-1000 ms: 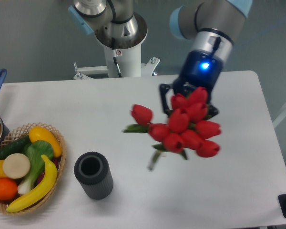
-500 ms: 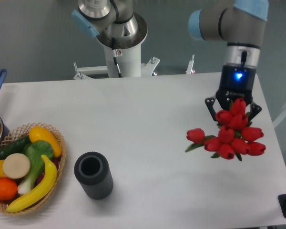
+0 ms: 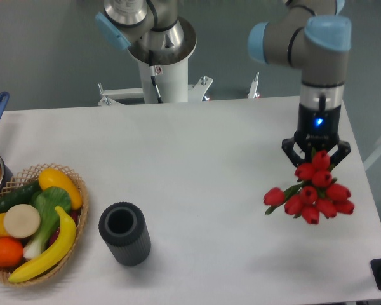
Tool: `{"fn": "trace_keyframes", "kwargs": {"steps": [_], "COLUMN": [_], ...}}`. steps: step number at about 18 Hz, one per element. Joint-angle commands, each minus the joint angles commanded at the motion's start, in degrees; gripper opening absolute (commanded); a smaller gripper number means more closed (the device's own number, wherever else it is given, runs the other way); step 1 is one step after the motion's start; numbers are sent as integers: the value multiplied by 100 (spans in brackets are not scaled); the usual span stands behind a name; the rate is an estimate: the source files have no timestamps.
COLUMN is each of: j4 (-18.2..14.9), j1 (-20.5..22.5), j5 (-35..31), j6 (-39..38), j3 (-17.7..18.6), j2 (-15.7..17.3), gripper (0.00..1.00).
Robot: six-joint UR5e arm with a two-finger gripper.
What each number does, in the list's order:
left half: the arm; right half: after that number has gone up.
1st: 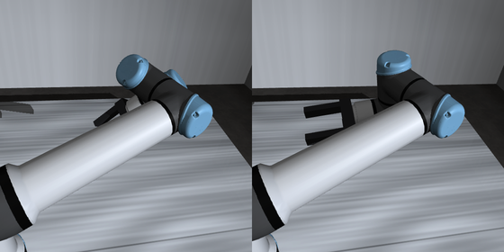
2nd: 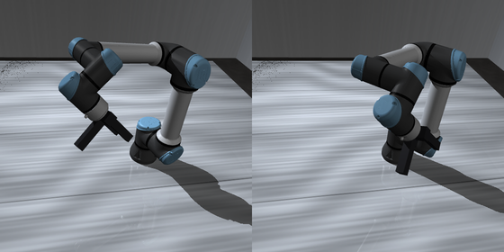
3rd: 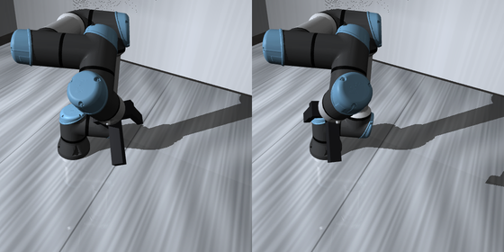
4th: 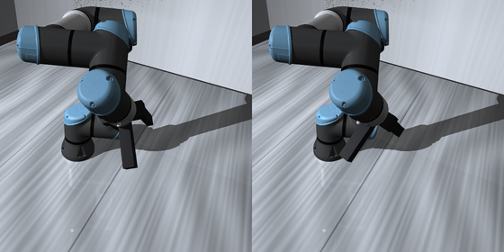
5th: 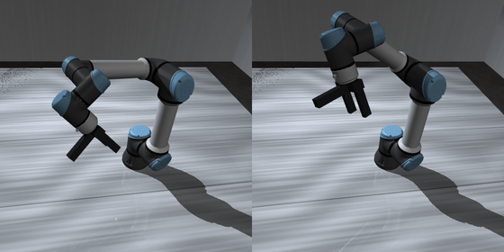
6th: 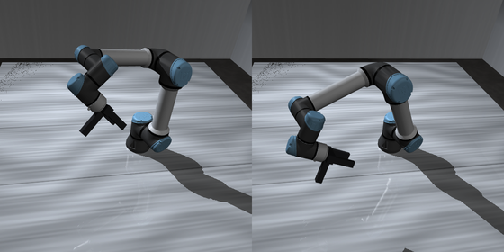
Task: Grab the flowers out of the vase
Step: 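Carry the tulips away from the vase and hold them above the table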
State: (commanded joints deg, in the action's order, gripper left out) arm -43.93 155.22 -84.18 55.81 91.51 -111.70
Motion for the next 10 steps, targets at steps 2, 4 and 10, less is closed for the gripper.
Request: {"fn": "trace_keyframes", "kwargs": {"steps": [2, 4, 10], "j4": [-456, -817, -827], "j1": [-45, -54, -62], "j5": [-99, -99, -196], "j6": [0, 0, -52], "j3": [-343, -502, -511], "j2": [-106, -124, -159], "gripper": [17, 17, 17]}}
